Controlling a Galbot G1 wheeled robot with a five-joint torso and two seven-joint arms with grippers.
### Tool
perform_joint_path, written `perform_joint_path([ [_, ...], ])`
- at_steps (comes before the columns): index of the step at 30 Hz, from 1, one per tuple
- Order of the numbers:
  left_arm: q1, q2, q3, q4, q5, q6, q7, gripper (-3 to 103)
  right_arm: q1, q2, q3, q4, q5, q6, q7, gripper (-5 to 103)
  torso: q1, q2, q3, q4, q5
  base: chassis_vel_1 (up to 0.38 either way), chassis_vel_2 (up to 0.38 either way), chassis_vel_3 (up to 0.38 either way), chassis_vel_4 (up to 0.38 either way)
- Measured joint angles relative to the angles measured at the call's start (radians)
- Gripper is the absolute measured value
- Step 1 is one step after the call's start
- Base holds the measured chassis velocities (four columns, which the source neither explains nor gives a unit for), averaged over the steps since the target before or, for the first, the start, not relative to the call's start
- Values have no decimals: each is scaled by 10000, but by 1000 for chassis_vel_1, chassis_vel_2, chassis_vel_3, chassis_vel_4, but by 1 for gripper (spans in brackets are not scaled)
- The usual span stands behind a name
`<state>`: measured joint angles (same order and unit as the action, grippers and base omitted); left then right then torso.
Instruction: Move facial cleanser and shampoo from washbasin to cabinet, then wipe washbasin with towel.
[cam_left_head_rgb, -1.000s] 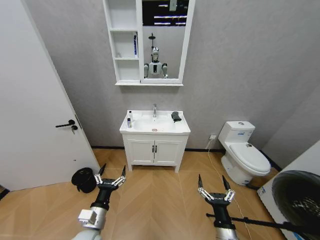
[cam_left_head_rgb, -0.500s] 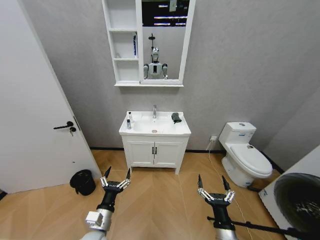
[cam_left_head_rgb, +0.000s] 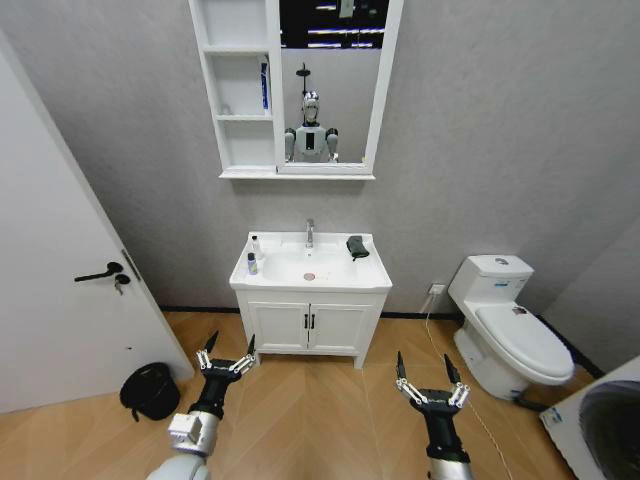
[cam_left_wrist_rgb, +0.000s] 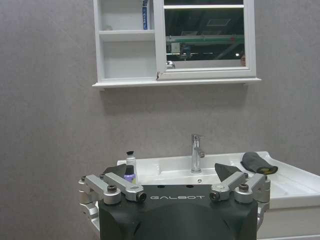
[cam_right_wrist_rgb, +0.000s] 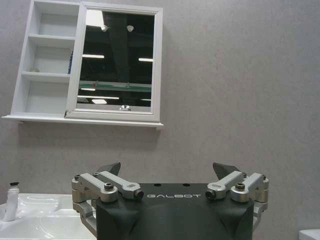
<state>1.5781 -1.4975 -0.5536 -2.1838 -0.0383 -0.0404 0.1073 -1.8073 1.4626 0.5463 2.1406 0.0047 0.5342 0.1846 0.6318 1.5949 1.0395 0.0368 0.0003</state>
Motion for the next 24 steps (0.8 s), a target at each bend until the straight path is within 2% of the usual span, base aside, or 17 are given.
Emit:
perform_joint_path([
  [3, -8, -2, 11, 5, 1, -6, 21, 99, 32, -31, 8, 55, 9, -13, 0, 100, -4, 2, -2, -2, -5, -280, 294, 281, -302],
  [10, -46, -21, 58, 23, 2, -46, 55, 94, 77, -87, 33, 178, 45, -123, -6, 100, -8, 4, -3, -3, -2, -273, 264, 266, -272],
  [18, -64, -26, 92, 65, 7, -62, 73, 97, 95, -92, 39, 232, -9, -160, 62, 100, -7, 4, -2, -3, -4, -272, 267, 269, -273],
  [23, -111, -28, 104, 174, 21, -71, 76, 101, 199, -81, 15, 228, -190, -173, 288, 100, 3, 0, 1, -3, -5, -214, 227, 247, -231],
  [24, -150, -23, 102, 252, 23, -84, 76, 98, 299, -50, 5, 205, -496, -190, 618, 100, 0, 1, 0, -2, -2, -168, 195, 204, -182],
])
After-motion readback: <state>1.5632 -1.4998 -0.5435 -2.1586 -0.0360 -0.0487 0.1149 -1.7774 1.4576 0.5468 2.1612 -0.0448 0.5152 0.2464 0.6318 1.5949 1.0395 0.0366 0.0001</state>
